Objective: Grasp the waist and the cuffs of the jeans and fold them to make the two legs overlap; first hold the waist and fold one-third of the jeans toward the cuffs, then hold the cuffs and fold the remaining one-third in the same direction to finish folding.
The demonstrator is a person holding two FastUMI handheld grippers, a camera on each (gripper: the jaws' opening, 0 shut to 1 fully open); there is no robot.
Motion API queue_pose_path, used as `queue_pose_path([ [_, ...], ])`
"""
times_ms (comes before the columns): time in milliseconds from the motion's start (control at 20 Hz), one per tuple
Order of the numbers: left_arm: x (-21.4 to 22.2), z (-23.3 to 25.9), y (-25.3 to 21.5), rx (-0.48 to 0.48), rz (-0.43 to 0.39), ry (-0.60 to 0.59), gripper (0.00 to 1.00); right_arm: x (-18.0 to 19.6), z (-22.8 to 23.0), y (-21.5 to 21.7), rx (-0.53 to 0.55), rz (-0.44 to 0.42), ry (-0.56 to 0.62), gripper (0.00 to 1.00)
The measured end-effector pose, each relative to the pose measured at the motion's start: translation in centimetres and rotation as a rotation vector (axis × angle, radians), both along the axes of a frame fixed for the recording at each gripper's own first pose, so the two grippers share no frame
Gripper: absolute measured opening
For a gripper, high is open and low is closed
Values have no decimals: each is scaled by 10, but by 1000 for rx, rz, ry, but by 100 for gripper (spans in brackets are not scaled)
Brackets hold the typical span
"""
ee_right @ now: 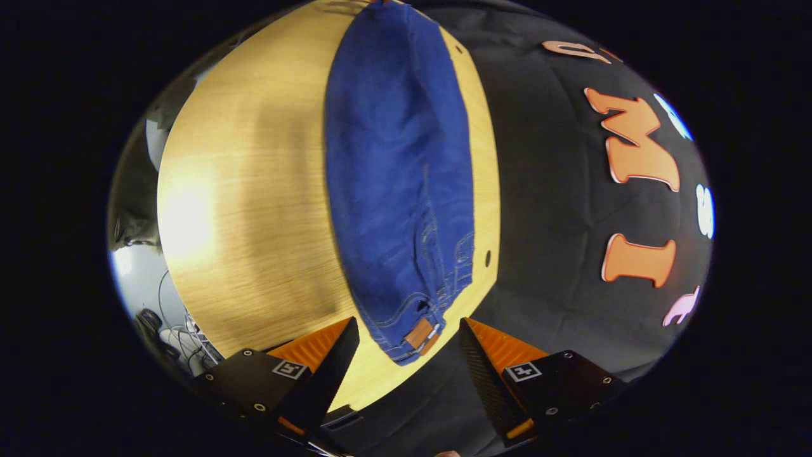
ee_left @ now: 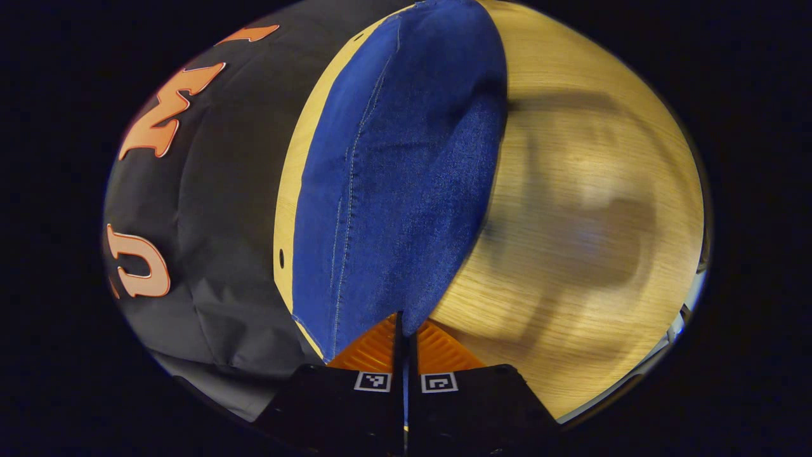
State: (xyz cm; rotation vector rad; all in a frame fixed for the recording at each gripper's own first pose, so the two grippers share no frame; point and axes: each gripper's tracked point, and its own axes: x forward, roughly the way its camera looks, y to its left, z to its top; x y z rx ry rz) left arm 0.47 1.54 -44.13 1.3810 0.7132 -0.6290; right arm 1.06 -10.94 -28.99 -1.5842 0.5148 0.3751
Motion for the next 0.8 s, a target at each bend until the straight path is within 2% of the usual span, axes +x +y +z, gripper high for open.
queue_pose_path([
  [150,0,0,1,-9,24,6,3,8,-22,-11,-35,-3,57,98],
  [300,0,-1,0,-19,39,15,3,20,-31,-6,-78,47,55,97],
  [700,-1,0,-1,-17,40,18,3,50,-36,-2,-53,11,64,94],
  [750,-1,0,-1,-19,45,17,3,47,-42,-1,-49,-6,91,83],
  [800,-1,1,-2,-20,48,17,3,46,-48,-5,-57,-24,108,77],
])
